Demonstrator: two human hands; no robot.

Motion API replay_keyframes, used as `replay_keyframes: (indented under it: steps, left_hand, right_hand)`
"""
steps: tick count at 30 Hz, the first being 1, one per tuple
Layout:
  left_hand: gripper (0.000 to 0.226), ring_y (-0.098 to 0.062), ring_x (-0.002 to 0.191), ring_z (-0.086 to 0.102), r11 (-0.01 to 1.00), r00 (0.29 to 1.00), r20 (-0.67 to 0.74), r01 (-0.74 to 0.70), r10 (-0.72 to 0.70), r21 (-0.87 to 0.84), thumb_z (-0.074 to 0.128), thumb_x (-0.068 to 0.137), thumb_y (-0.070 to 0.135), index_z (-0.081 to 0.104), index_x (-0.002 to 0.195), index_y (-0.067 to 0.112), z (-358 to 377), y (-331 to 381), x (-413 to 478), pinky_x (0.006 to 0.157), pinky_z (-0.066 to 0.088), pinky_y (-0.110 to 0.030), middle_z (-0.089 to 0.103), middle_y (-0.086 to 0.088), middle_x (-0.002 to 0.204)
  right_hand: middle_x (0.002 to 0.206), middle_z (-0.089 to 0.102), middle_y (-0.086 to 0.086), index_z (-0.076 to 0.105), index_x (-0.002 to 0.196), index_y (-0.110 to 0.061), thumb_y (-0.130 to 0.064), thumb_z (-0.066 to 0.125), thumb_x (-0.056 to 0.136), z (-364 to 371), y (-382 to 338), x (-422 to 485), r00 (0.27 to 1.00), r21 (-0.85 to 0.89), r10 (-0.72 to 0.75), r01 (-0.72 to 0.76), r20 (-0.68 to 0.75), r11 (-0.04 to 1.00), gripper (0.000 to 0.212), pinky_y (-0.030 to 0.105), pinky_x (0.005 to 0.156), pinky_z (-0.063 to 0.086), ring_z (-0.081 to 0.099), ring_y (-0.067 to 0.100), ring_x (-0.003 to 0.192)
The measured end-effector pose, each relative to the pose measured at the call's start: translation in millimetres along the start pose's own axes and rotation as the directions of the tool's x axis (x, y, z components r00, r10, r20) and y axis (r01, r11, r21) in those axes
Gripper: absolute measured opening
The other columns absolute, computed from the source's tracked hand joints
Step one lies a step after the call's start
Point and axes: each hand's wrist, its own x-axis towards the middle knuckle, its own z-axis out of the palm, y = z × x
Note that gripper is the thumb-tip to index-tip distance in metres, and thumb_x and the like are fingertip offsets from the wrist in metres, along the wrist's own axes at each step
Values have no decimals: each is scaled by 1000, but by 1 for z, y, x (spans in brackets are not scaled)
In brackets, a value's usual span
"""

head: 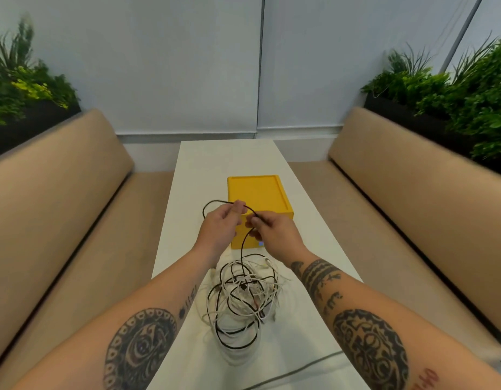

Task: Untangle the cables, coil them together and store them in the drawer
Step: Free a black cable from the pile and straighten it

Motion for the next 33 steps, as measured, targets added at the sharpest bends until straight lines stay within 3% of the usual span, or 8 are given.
replay_keyframes:
  steps: [3, 5, 9, 14, 19, 23, 28, 33]
  left_hand:
    - [29, -13, 102, 64, 996, 993, 100, 52, -59, 68, 48, 101, 44, 71, 109, 29, -1, -14, -8, 86, 51, -37, 71, 12, 109]
    - [26, -17, 102, 64, 988, 985, 156, 56, -79, 144, 49, 102, 40, 71, 108, 28, 0, -25, -12, 89, 50, -39, 73, 9, 106]
    - [24, -19, 88, 66, 979, 987, 133, 68, -94, 190, 45, 104, 25, 69, 105, 22, 3, -39, -15, 81, 49, -36, 75, 4, 94]
    - [21, -15, 82, 66, 980, 985, 120, 105, -126, 168, 47, 104, 21, 67, 101, 19, 1, -42, -15, 73, 50, -35, 74, 4, 92]
    - [20, -18, 73, 66, 995, 997, 11, 74, -75, 69, 49, 103, 16, 68, 97, 18, 1, -29, -10, 69, 51, -32, 69, -5, 88]
    - [20, -16, 61, 54, 1000, 997, -82, 14, -11, 28, 51, 102, 16, 70, 96, 20, -6, -15, -8, 65, 52, -30, 61, 0, 80]
    - [21, -3, 82, 56, 992, 994, -99, -38, 50, 121, 51, 102, 22, 72, 102, 22, -10, -4, -8, 65, 42, -25, 64, 6, 84]
    - [22, -2, 78, 56, 975, 996, -66, -49, 65, 219, 53, 100, 21, 75, 98, 23, -14, 1, -8, 62, 38, -24, 64, 5, 81]
  right_hand:
    - [92, 75, -1, 70, 95, -27, -19, 56, 100, -4, -13, 7, 999, 132, 2, 3, -38, 991, 17, 36, 78, 59, 69, 12, 73]
    - [92, 75, 1, 69, 94, -23, -18, 55, 101, -7, -20, 12, 998, 195, 6, 7, -68, 981, 17, 38, 76, 59, 68, 18, 72]
    - [88, 72, 4, 67, 95, -18, -16, 54, 102, -13, -35, 16, 994, 347, 34, 3, -100, 938, 15, 31, 67, 55, 65, 21, 73]
    - [91, 71, 8, 65, 102, -10, -16, 50, 104, -24, -47, 23, 981, 522, 93, 11, -171, 853, 16, 25, 66, 58, 67, 18, 70]
    - [90, 71, 7, 65, 103, -9, -17, 52, 103, -33, -45, 26, 966, 587, 138, 18, -219, 809, 15, 24, 66, 58, 69, 17, 71]
    - [96, 73, 8, 64, 110, -10, -20, 53, 103, -43, -31, 22, 948, 584, 215, -40, -235, 811, 17, 25, 67, 58, 70, 17, 74]
    - [103, 75, 8, 62, 111, -13, -22, 53, 103, -50, -11, 13, 931, 559, 288, -118, -226, 821, 15, 30, 69, 57, 70, 17, 80]
    - [101, 75, 1, 64, 101, -17, -25, 56, 101, -62, -8, 4, 935, 672, 308, -114, -177, 731, 11, 36, 81, 53, 67, 15, 93]
